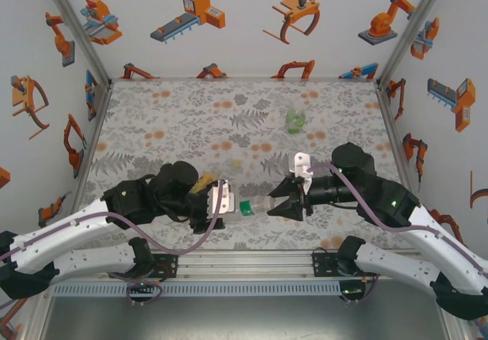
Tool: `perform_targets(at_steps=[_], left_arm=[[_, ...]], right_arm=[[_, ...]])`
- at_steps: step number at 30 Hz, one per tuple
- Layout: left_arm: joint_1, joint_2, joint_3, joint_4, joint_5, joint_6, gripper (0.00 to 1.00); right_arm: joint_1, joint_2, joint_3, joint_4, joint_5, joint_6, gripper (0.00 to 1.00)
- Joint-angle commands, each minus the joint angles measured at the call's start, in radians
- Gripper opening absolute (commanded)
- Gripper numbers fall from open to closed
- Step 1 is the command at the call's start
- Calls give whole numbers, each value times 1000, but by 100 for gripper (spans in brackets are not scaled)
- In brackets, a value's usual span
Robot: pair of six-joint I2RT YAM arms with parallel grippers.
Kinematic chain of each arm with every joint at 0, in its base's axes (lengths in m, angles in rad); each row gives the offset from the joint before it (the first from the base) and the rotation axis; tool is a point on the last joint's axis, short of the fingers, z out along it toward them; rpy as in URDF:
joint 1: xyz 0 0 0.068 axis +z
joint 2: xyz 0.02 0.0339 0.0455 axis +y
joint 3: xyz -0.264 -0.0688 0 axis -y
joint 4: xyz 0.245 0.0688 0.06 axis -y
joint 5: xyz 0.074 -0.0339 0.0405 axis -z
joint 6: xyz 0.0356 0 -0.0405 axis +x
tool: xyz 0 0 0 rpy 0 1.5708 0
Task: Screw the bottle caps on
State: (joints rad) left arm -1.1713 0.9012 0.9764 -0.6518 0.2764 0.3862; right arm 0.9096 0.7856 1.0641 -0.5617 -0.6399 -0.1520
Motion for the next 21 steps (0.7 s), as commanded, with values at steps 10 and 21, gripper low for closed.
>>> perform_targets(at_steps=[10, 21], left_arm=[[-8, 11, 27, 9, 56, 25, 20], [-7, 10, 25, 15, 64, 26, 20]], right_arm=[[-3, -13, -6, 66, -42, -16, 15], [-3, -6, 2, 60, -52, -17, 12]])
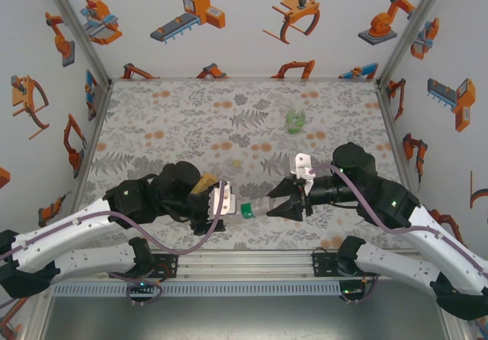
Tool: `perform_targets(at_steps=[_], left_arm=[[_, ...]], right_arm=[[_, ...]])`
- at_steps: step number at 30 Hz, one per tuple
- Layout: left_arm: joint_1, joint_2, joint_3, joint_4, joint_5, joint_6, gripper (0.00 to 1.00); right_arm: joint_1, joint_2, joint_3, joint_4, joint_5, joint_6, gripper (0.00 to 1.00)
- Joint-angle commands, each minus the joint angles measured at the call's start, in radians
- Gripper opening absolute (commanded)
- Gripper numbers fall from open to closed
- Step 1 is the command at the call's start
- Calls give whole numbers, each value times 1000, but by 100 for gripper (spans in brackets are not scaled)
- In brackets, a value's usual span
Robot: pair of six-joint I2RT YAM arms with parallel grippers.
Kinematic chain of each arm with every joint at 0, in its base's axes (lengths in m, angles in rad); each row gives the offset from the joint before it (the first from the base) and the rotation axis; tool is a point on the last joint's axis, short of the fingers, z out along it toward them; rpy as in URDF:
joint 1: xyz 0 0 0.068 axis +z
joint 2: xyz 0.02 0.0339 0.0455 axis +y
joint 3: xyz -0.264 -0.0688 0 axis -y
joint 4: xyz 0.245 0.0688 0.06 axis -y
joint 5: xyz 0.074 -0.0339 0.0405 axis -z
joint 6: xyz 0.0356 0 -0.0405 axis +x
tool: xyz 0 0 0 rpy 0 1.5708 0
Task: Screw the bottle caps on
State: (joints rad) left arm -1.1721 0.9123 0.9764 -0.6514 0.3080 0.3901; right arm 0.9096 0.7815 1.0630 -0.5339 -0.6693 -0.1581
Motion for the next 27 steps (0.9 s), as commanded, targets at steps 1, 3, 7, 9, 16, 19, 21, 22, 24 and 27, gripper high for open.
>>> perform_targets(at_steps=[1, 3, 7, 9, 16, 19, 21, 22, 24, 27], left_arm=[[-7, -4, 25, 15, 32, 21, 20], [-6, -6, 21, 19, 29, 23, 20], [-5, -2, 22, 21, 31, 23, 20], [-6, 0, 22, 24, 34, 23, 20], [-6, 4, 19, 33, 39, 23, 20], [-6, 7, 19, 32, 39, 24, 20], [-7, 7, 19, 32, 38, 24, 20], [-6, 7, 20, 33, 36, 23, 20], [-5, 7, 17, 33, 33, 24, 20], [-6, 1, 16, 37, 34, 23, 20]], right_arm=[[-3, 1, 3, 32, -22, -8, 12], [-3, 2, 3, 30, -24, -9, 12], [-3, 6, -3, 33, -31, -3, 12], [-3, 10, -6, 32, -33, 1, 12], [-1, 16, -12, 54, -37, 17, 10], [-2, 19, -13, 55, -42, 20, 9], [0, 19, -13, 55, -48, 20, 8], [0, 19, -12, 55, -48, 22, 8], [2, 19, -13, 57, -48, 23, 8], [3, 19, -17, 55, -54, 27, 7]])
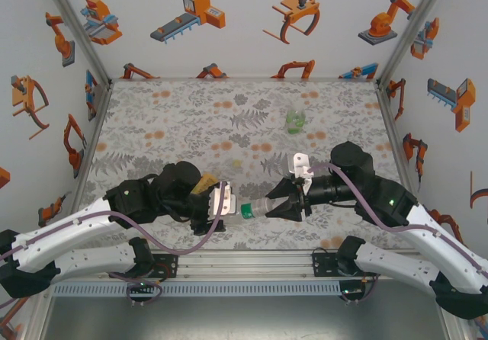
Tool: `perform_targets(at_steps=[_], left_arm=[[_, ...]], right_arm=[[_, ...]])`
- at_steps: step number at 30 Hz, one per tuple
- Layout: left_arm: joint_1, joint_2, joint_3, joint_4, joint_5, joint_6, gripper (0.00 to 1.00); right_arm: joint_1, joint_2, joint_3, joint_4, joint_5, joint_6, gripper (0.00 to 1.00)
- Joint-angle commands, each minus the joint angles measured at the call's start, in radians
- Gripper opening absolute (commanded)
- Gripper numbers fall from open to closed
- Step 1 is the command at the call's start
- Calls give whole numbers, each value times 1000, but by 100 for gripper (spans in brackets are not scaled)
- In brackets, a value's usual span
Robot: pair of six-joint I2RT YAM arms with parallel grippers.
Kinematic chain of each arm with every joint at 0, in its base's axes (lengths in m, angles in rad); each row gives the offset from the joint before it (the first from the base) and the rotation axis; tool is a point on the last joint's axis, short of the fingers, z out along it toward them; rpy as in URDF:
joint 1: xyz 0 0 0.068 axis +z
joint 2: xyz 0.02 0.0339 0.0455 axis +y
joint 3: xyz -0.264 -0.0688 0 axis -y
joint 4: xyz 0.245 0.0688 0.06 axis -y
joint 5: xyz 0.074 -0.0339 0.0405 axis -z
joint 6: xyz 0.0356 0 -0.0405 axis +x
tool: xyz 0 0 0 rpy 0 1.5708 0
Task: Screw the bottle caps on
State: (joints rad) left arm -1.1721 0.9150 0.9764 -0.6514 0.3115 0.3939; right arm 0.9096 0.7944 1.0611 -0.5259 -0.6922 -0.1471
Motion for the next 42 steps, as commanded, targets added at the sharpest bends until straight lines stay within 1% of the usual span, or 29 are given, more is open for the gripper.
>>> perform_targets(at_steps=[1, 13, 20, 23, 27, 31, 36, 39, 42], left_arm=[[-6, -4, 15, 42, 31, 18, 20], [-7, -18, 10, 57, 15, 15, 20], [-6, -22, 9, 57, 2, 16, 19], [-6, -23, 8, 57, 3, 12, 19], [-6, -23, 6, 58, 0, 9, 19], [-6, -21, 5, 58, -6, 9, 19], [-7, -21, 1, 65, -11, 10, 18], [-5, -25, -7, 79, -21, 9, 18], [-6, -34, -24, 96, -37, 13, 18]], right_arm=[[4, 7, -16, 47, -32, 16, 7], [14, 18, -38, 83, -30, 63, 0], [17, 17, -41, 80, 24, 179, 0], [17, 19, -42, 75, 60, 257, 0], [20, 21, -51, 89, 97, 420, 0], [25, 21, -47, 77, 178, 622, 0], [25, 58, 4, -58, 306, 921, 0], [25, 89, 28, -152, 318, 1103, 0], [26, 101, 5, -148, 287, 1297, 1]])
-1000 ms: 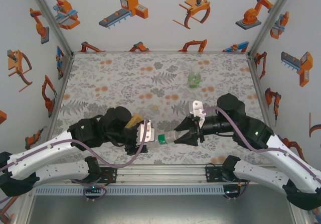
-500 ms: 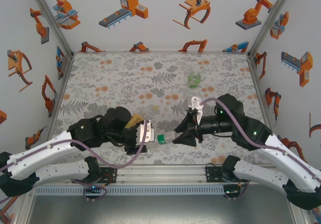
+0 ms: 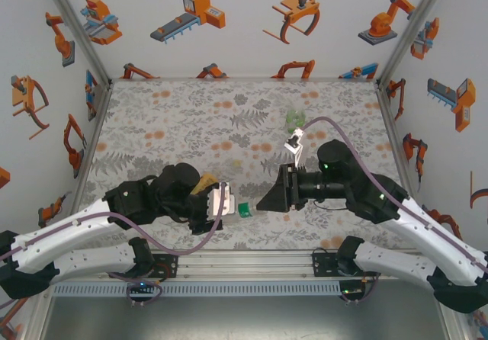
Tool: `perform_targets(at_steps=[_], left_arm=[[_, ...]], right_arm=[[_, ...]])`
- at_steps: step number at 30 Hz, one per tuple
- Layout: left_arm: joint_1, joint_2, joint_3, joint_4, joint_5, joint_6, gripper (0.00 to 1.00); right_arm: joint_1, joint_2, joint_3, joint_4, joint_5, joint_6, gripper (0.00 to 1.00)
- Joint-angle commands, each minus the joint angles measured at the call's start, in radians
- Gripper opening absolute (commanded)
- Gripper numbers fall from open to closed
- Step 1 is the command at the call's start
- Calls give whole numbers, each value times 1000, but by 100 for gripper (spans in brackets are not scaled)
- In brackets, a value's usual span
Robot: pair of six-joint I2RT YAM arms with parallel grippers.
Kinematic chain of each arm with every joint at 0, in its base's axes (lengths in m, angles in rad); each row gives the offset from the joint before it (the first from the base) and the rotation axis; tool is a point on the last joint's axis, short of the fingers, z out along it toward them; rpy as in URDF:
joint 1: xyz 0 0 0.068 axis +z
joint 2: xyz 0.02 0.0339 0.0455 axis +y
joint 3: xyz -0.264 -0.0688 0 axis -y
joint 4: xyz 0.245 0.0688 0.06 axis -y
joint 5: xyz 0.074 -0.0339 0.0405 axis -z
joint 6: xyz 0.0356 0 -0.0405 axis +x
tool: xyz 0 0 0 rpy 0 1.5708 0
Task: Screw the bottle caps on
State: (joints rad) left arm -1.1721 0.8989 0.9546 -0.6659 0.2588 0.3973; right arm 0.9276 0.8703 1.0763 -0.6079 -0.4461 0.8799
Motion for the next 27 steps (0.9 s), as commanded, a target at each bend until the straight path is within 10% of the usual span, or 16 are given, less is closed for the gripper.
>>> perform_targets(at_steps=[1, 7, 27], left_arm=[[-7, -22, -6, 111, 9, 12, 17], [-5, -39, -10, 109, -6, 16, 17], [-5, -79, -38, 109, 24, 42, 17]], right_arm=[[8, 21, -29, -41, 32, 342, 1], [9, -42, -164, 140, 78, 585, 7], [10, -41, 0, -8, 184, 258, 63]])
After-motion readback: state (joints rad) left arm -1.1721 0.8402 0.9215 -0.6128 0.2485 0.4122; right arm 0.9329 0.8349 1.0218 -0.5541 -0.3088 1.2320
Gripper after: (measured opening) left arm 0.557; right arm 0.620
